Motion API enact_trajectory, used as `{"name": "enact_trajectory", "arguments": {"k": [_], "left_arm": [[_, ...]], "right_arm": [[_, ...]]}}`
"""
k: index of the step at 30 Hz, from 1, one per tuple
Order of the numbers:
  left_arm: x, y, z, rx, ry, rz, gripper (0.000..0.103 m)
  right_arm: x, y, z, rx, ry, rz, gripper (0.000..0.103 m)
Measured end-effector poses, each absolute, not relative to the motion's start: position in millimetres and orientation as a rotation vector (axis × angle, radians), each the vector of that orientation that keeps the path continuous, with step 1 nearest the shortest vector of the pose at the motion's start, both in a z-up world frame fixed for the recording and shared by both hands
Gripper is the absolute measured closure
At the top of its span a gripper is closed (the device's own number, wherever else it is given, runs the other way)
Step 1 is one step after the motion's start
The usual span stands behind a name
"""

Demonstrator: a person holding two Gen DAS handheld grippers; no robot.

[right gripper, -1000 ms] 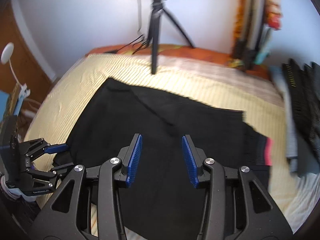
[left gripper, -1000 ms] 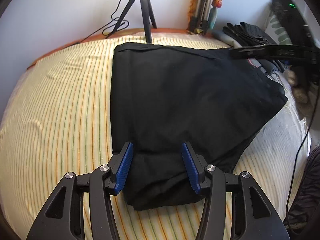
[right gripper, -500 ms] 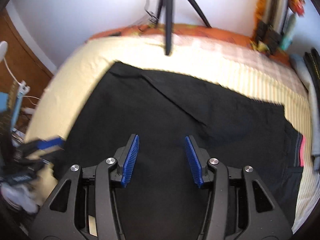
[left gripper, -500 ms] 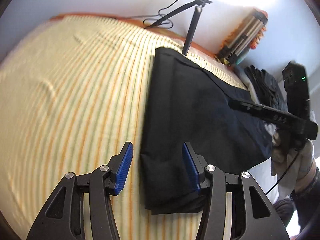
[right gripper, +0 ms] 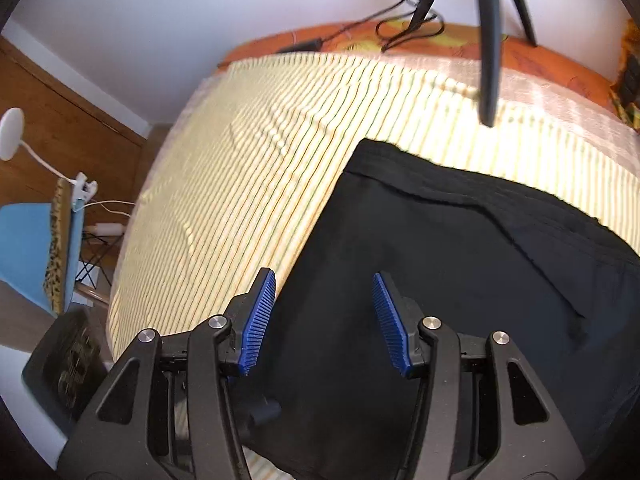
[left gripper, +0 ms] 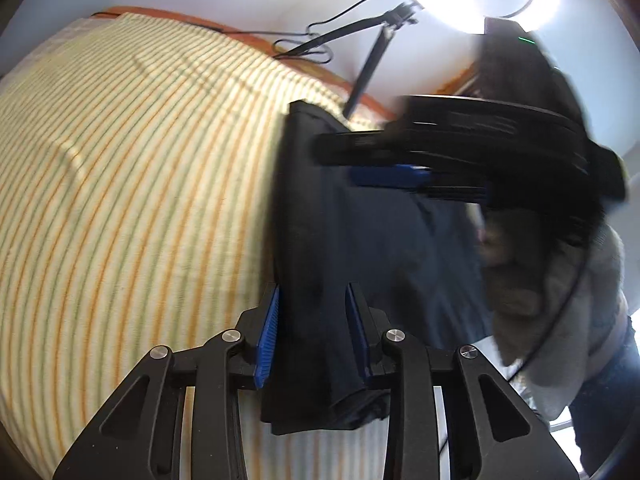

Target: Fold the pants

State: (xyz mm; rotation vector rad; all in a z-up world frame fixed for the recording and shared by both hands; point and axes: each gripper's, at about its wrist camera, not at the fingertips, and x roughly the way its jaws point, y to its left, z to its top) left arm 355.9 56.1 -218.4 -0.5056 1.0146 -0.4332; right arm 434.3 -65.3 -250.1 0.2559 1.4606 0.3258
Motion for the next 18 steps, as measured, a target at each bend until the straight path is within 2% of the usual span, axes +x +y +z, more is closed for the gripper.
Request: {"name": "enact_trajectory", "arguments": {"k": [12,18], "left_arm": [[351,47,-200,-0.535,0.945,-0.510,0.074],[351,38,-199,-0.522,0.950,-0.544,0.074]], "right_arm": [[458,-33,-283,0.208,1.639,0.249,0.048],[450,-24,-282,0.099,1.667,0.254,0.048]]}}
